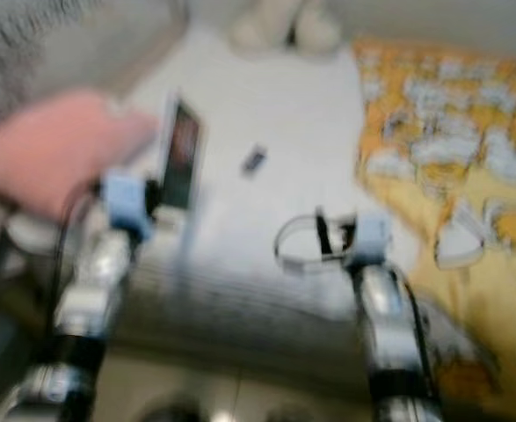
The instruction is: Clean up the room
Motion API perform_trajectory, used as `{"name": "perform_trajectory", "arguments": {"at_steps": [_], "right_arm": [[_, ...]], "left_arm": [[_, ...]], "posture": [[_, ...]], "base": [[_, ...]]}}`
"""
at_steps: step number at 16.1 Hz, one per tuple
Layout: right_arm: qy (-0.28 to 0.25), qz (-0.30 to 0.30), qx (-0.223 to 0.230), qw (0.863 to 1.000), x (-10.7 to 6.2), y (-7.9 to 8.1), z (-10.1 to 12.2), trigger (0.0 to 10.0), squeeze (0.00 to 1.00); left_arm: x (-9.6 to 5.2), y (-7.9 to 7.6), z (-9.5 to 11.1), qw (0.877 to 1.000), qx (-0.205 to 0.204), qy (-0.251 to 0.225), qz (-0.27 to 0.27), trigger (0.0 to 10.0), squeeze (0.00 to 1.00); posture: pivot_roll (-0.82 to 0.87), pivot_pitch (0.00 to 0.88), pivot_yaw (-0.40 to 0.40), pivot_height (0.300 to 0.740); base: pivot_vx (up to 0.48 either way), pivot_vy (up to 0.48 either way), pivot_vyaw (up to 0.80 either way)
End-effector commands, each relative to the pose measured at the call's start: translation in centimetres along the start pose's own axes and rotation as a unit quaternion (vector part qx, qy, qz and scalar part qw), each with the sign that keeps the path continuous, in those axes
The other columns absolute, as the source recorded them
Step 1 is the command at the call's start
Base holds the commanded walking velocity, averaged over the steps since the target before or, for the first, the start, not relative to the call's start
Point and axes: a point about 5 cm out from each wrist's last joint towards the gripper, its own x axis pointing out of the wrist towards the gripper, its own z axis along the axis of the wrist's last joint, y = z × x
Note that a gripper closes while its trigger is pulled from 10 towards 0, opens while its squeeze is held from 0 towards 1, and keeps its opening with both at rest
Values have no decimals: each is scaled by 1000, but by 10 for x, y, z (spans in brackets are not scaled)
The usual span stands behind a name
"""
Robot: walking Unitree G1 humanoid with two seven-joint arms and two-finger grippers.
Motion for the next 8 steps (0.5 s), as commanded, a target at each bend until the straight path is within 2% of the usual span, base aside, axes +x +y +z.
{"name": "perform_trajectory", "arguments": {"at_steps": [1, 2, 4, 8], "right_arm": [[-14, 6, 1, 1000, 2, 4, 6, 10000, 0], [-14, 6, 1, 1000, 2, 4, 6, 10000, 0], [-17, 5, -1, 1000, 2, 3, 6, 10000, 0], [-15, 11, -1, 1000, 0, 5, 5, 10000, 0]], "left_arm": [[7, 2, 13, 1000, 21, -18, 10, 10000, 0], [8, 0, 12, 999, 27, -13, 12, 10000, 0], [9, -5, 17, 999, 10, -30, 2, 10000, 0], [9, -10, 15, 1000, -18, -24, 5, 10000, 0]], "posture": [[-7, 0, -16, 740], [-9, 0, -15, 740], [-13, 0, -15, 740], [-24, 0, -12, 740]], "base": [[0, 0, 0], [0, 0, 0], [0, 0, 0], [417, 0, 0]]}}
